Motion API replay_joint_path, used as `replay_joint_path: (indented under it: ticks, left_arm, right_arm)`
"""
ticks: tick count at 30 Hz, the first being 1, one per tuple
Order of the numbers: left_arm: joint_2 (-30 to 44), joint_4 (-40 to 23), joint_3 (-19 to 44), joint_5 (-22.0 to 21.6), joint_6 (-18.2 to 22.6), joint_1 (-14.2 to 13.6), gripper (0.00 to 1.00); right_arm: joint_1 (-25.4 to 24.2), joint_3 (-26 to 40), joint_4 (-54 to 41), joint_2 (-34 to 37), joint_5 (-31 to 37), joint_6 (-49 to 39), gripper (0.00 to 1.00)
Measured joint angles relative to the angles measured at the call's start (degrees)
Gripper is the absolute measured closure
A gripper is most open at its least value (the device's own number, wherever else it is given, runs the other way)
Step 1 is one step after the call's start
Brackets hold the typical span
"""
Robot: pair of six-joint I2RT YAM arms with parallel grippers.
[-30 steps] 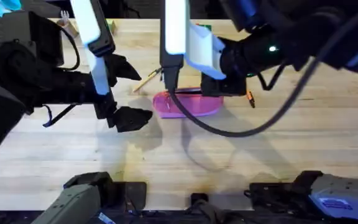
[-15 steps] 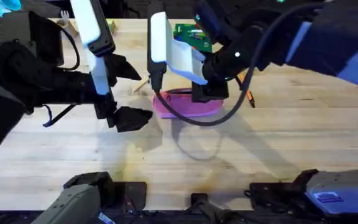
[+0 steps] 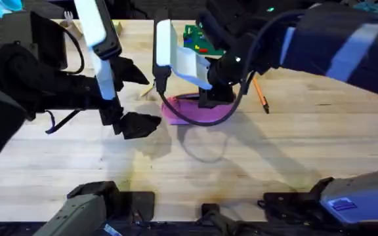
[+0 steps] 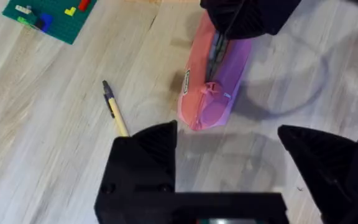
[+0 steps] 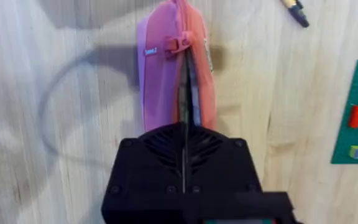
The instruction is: Unzip the bag, pick up the pens from the table one at a time and place them inside, then zip the bag closed.
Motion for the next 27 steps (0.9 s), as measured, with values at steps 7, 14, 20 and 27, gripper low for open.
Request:
replay_joint_path:
  ticks: [7, 14, 20, 27]
  left_arm:
    - [0.0, 0.0, 0.0, 0.0, 0.0, 0.0, 0.007]
    - [0.0, 0.0, 0.0, 0.0, 0.0, 0.0, 0.008]
    - [0.0, 0.0, 0.0, 0.0, 0.0, 0.0, 0.007]
    - [0.0, 0.0, 0.0, 0.0, 0.0, 0.0, 0.007]
  right_arm:
    - [-0.1, 0.0, 0.8, 4.1, -0.3, 0.0, 0.969]
    - [-0.1, 0.0, 0.9, 4.5, -0.4, 0.2, 0.960]
    - [-0.1, 0.0, 0.6, 4.5, -0.4, 0.4, 0.171]
    - [-0.2, 0.0, 0.3, 4.6, -0.4, 0.4, 0.004]
